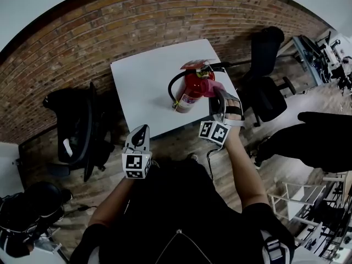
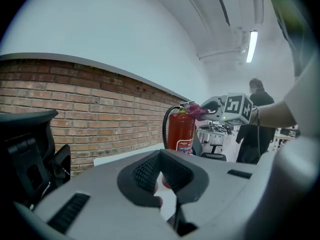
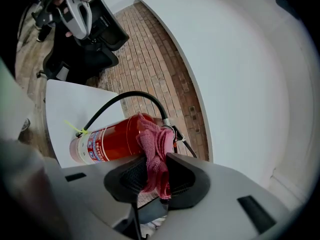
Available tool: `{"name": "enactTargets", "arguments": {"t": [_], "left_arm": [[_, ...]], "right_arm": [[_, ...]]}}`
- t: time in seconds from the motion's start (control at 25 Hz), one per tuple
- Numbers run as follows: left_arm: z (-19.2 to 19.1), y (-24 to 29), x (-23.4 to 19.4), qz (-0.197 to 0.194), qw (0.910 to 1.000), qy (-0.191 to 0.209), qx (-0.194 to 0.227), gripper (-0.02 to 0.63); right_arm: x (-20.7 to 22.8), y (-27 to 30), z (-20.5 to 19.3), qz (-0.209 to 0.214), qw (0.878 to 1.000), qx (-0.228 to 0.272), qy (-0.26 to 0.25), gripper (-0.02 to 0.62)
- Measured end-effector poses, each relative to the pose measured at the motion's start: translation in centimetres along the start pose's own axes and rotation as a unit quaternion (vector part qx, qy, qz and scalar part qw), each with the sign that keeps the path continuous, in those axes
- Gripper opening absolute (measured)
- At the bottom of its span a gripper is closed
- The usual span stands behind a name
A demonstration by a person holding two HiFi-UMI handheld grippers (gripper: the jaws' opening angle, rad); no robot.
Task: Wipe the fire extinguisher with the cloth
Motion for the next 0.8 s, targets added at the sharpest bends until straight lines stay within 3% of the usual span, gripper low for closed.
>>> {"name": "enactTargets", "arguments": {"t": [0.8], "left_arm": [[0.9,0.4,5.0,0.068,0.9976,-0.007,0.012,0.031]], "right_arm": [[1.6,3.5,-3.8,0.016,0.998,0.05,-0.024,0.106]]}}
Point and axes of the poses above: the fingertips, and each gripper's own axes: y forward along the fingers, x to its right, z out of its top, the point moved 3 cm from there along -y, backward along the fingers, and after that the axes turned 3 degrees about z, right-handed, at the moved point
